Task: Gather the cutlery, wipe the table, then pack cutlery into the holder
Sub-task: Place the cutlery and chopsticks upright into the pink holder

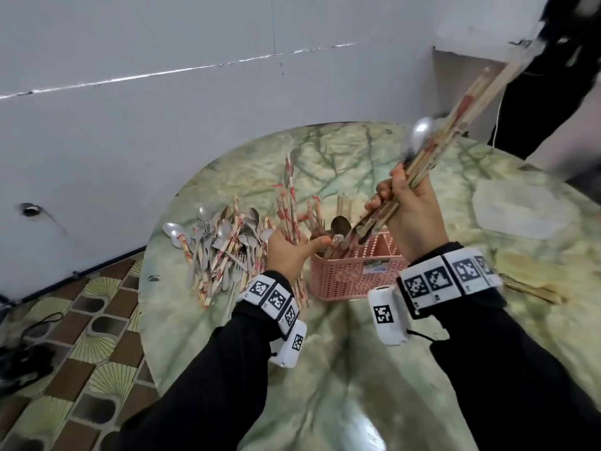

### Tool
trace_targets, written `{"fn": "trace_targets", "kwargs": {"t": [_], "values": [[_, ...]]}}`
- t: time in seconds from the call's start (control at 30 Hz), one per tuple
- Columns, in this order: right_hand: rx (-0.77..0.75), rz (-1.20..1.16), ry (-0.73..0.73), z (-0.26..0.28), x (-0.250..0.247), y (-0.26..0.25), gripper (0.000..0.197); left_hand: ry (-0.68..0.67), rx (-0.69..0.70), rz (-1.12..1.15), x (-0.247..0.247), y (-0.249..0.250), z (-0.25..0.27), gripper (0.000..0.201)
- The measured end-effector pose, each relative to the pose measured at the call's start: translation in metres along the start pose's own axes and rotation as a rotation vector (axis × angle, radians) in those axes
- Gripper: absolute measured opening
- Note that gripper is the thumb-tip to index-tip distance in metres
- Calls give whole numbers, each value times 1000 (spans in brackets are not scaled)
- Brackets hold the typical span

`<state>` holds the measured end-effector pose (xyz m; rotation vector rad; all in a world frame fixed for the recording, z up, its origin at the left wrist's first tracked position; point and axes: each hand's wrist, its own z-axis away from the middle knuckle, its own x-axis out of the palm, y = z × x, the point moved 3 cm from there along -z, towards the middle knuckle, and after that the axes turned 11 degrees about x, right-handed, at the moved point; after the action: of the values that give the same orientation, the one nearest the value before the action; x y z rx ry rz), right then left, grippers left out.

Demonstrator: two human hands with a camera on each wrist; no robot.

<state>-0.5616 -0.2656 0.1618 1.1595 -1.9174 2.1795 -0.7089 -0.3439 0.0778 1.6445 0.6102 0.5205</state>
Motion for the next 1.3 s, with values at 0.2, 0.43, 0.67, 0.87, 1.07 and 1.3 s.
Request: {"fn": "trace_targets", "kwargs": {"t": [0.2, 0.43, 0.67, 0.87, 1.07, 1.3], "values": [[-7, 1, 18, -6, -7, 17, 20, 35, -111, -111, -2, -24, 14, 82], [-201, 402, 18, -12, 0, 32, 17, -22, -70, -128, 2, -25, 16, 87], [-329, 1078, 120, -15, -4, 54, 39, -8, -89, -140, 6, -34, 14, 71], [-300, 1383, 221, -19, -20, 67, 62, 7, -55, -115, 3, -38, 11, 79], [-210, 1651, 210, -12, -35, 72, 72, -16, -47, -126, 3, -42, 9, 62], [-290, 1698, 178, -9, -36, 56, 78, 6, -72, -159, 3, -42, 8, 97]]}}
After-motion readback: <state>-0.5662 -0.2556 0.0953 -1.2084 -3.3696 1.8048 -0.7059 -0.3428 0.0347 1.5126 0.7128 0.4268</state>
